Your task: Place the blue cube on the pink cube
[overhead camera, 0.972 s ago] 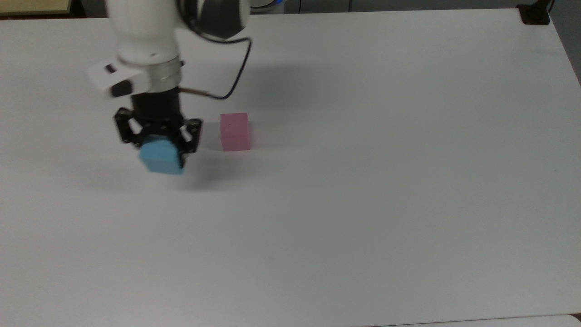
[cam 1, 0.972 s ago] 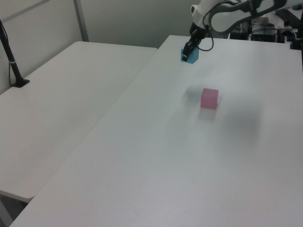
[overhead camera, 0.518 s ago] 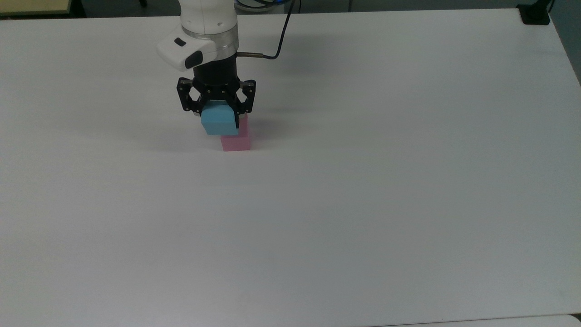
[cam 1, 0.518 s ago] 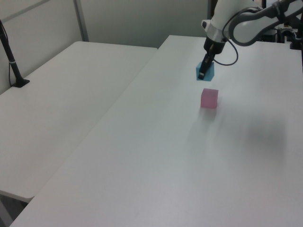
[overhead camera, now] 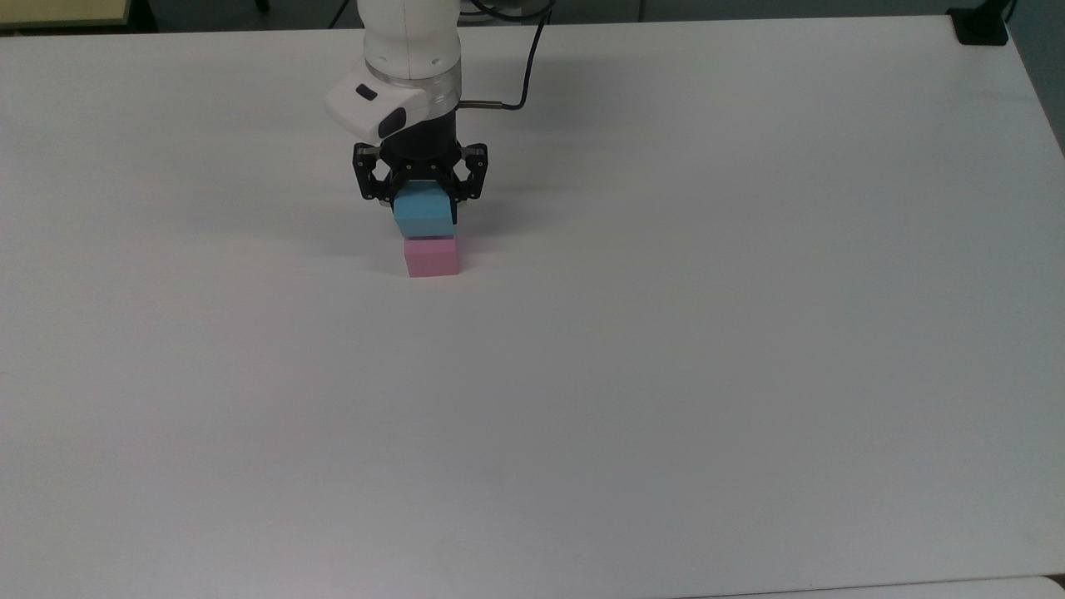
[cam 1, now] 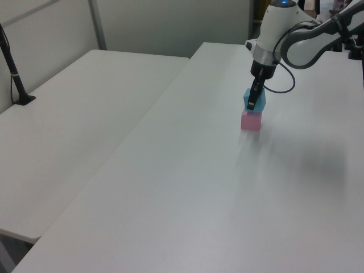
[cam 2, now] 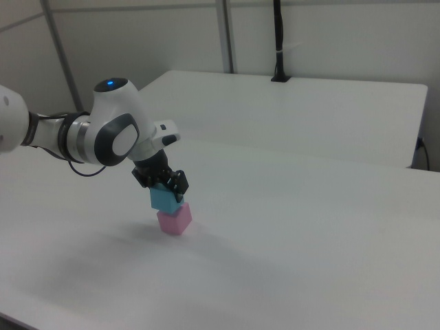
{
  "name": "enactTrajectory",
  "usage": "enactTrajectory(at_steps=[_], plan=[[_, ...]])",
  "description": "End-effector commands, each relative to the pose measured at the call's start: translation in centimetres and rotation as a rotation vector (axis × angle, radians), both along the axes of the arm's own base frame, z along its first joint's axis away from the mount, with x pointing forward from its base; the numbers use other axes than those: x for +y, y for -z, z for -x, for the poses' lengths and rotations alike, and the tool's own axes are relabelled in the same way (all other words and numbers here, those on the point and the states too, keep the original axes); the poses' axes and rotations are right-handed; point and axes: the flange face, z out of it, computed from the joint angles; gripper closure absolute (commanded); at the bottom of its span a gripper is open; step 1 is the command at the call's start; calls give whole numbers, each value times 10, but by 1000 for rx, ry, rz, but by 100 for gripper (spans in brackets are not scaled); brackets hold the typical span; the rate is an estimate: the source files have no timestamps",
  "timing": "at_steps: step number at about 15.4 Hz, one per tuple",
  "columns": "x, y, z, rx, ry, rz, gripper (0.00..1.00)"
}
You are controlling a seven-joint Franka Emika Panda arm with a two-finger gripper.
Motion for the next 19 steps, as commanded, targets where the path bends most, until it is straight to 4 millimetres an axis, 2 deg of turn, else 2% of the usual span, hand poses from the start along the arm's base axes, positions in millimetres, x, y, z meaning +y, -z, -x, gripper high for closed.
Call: enactTrajectory(at_steps=[1,2,3,5,8,10,13,15,18,19], plan=[[3,-2,7,-12,-4,9,35],[2,-2,7,-12,-3,9,29],[2,-2,7,-11,0,9,16],[2,-2,6,-13,20,4,2],[1,-4,5,-22,32,2,0],[-2,-17,7,-29,39,2,0],[-3,-80,12,32,99,1,0],[7,-128,17,112,100,9,0],[16,-180,31,218,103,10,0],[14,-191,35,239,104,12,0]])
